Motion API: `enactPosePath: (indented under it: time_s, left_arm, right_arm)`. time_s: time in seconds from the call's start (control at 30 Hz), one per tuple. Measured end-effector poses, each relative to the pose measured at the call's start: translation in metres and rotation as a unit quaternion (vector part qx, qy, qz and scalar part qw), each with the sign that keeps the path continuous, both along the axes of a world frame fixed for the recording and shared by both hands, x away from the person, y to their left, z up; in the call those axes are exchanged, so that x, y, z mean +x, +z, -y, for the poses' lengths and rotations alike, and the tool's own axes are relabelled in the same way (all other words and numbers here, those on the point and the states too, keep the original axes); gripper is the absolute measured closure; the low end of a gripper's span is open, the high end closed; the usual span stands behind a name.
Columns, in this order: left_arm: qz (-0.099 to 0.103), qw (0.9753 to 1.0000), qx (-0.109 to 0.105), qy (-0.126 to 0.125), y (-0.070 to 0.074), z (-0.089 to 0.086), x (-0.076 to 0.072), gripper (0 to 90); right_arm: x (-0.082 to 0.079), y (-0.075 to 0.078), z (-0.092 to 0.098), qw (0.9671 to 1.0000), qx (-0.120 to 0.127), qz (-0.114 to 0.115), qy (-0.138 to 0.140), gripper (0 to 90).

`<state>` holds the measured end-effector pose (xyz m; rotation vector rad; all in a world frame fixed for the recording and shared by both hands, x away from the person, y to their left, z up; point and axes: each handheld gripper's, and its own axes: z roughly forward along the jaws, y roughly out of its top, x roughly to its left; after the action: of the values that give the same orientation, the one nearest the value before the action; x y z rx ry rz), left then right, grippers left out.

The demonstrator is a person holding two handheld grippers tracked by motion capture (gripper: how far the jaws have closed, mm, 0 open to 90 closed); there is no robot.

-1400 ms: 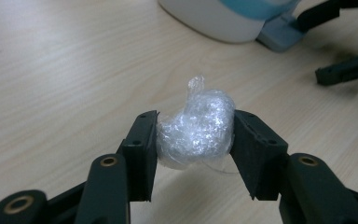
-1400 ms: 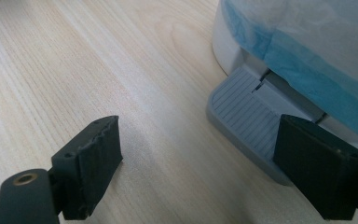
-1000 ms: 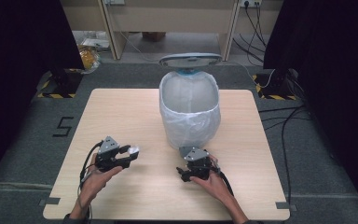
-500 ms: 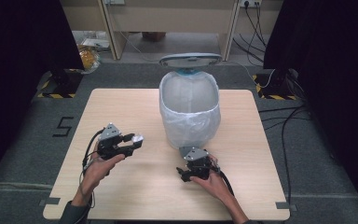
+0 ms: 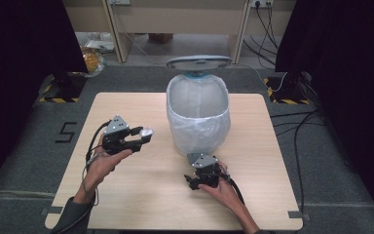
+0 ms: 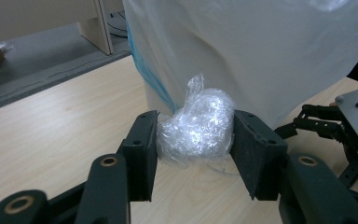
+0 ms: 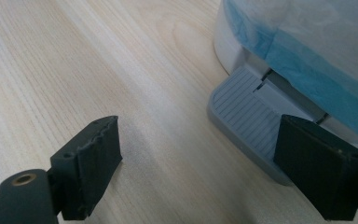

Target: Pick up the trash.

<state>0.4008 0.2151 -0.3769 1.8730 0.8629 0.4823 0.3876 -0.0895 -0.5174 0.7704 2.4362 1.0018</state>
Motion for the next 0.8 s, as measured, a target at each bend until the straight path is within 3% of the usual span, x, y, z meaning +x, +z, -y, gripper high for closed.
enactPosePath:
  time_s: [0.37, 0.47, 0.53, 0.8]
  left_arm:
    - [0.017, 0.9998, -0.007, -0.002, 0.035, -0.001, 0.013, 51.7]
    - [0.019, 0.9998, -0.004, -0.001, 0.040, -0.001, 0.015, 51.7]
    - [0.012, 0.9997, -0.020, -0.009, 0.044, -0.002, 0.017, 51.7]
    - [0.021, 0.9997, -0.012, -0.006, 0.059, 0.004, 0.024, 51.8]
  right_arm:
    - [0.000, 0.000, 0.000, 1.0000, -0.001, 0.000, 0.002, 14.5]
    - [0.000, 0.000, 0.000, 1.0000, -0.001, 0.000, 0.002, 14.5]
    - [0.000, 0.000, 0.000, 1.0000, -0.001, 0.000, 0.002, 14.5]
    - [0.000, 0.000, 0.001, 1.0000, -0.001, 0.000, 0.003, 14.5]
